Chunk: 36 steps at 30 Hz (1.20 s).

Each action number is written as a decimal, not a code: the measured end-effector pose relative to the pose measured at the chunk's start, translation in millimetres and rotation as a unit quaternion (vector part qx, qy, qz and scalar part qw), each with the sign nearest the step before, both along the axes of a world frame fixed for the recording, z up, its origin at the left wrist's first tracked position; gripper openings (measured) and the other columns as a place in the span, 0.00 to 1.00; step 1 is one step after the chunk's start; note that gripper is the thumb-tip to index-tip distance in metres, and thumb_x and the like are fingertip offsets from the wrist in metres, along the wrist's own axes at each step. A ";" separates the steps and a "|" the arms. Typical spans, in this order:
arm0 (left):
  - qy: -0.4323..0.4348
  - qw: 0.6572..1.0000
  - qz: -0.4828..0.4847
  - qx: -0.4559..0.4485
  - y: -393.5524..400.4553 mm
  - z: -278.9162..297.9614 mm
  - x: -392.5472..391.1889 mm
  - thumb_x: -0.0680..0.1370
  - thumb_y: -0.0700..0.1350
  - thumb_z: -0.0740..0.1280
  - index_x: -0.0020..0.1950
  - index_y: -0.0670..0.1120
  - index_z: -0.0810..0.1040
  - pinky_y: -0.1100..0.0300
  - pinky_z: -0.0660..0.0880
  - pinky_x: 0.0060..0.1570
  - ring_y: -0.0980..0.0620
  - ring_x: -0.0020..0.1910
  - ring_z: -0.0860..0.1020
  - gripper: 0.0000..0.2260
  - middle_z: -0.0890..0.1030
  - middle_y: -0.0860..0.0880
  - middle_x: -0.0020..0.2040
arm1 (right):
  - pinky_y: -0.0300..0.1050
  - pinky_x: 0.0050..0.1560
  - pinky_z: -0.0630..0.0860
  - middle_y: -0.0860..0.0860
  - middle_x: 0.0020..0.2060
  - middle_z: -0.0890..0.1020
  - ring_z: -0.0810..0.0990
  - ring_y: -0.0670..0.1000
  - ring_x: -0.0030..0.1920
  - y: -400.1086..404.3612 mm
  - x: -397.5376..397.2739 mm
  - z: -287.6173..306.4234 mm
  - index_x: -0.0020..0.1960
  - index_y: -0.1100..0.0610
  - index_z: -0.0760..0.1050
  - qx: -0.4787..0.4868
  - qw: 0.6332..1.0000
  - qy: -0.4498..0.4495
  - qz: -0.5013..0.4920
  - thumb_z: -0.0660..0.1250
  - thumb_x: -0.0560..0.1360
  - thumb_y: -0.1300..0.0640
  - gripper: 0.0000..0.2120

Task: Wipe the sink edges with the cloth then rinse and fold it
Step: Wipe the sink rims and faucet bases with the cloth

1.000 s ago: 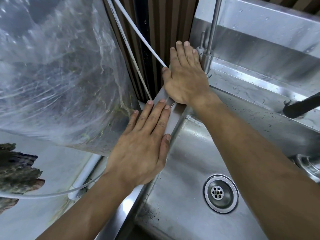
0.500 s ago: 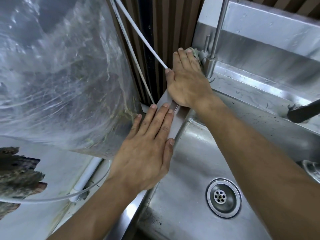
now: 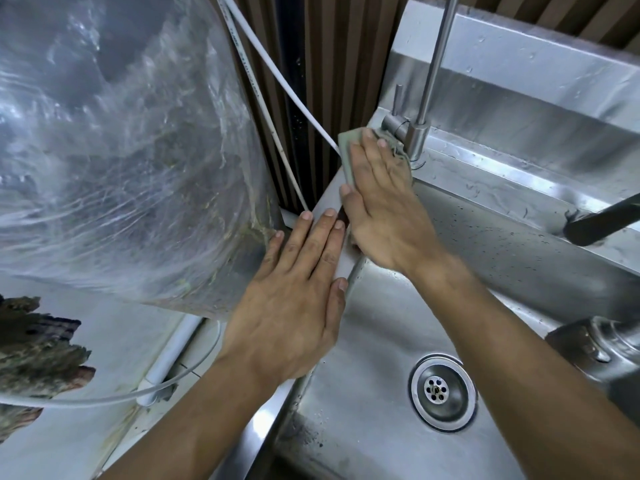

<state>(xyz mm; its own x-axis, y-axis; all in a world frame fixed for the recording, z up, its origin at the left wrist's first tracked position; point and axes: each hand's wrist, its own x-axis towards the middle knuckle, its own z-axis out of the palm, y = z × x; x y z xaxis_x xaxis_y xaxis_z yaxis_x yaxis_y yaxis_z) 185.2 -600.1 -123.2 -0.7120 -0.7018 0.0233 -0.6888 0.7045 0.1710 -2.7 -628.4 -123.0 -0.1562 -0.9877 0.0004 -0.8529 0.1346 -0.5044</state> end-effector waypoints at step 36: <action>0.010 1.000 0.001 0.011 2.2 1.3 -0.7 0.86 0.52 0.47 0.84 0.41 0.47 0.44 0.52 0.81 0.47 0.84 0.45 0.28 0.47 0.45 0.85 | 0.44 0.81 0.32 0.46 0.84 0.41 0.35 0.43 0.82 20.5 9.9 -6.4 0.85 0.51 0.43 -0.011 1.000 -0.014 0.010 0.45 0.88 0.48 0.27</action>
<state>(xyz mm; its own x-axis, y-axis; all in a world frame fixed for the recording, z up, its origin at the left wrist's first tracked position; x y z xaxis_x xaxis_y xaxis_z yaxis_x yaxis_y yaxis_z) 184.5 -597.9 -121.9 -0.7098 -0.7041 0.0220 -0.6870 0.6988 0.1994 7.2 -607.9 -129.4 -0.1373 -0.9904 0.0184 -0.8406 0.1067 -0.5311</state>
